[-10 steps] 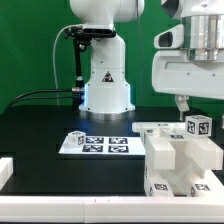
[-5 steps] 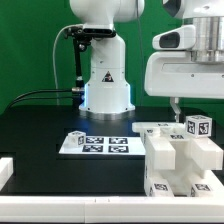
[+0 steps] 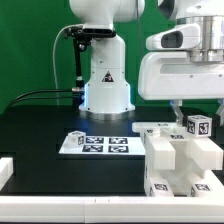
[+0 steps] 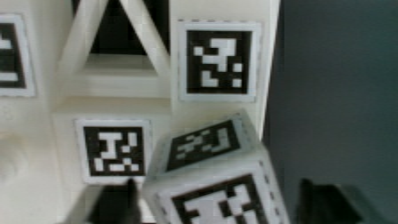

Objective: Assemble chair

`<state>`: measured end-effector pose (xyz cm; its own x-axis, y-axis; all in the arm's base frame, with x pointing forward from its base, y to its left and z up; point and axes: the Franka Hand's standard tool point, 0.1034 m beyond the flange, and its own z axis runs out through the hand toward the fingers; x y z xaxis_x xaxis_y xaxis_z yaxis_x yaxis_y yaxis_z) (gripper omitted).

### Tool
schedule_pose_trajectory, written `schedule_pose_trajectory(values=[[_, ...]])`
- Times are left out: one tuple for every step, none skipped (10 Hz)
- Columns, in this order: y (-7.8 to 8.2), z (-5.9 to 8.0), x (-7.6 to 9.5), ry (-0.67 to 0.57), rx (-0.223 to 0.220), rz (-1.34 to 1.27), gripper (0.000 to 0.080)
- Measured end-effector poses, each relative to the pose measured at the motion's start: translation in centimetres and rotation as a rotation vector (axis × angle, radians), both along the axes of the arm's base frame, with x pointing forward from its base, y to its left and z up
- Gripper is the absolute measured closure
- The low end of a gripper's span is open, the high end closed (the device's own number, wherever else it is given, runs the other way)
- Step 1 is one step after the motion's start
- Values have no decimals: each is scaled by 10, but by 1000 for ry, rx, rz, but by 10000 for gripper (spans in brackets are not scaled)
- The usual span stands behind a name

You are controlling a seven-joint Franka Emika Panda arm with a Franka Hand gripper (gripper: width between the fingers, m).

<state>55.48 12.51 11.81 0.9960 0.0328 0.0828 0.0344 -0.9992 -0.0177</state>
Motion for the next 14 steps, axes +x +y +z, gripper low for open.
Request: schedule_pose_trajectory(values=[[0,0,0,2,8,-88,518],[0,0,0,4,15,-172,518],[0,0,0,5,21,-254,517],[-1,0,0,7,28,-342,517],[-1,0,0,10,37,-453,517],[-2,-1,0,14,48,-578,517],[-4,-1,0,19,57,-704,517],[-4,-1,0,27,72,-828,517],[-3,-1,0,33,83,-950,515],[-3,-1,0,43,105,-1099,515],[-3,-1,0,52,122,-1218,515],[-4,-1,0,59,134,-1306,515],[-5,-2,0,64,139,-1342,515],[-4,-2,0,64,138,-1335,492]])
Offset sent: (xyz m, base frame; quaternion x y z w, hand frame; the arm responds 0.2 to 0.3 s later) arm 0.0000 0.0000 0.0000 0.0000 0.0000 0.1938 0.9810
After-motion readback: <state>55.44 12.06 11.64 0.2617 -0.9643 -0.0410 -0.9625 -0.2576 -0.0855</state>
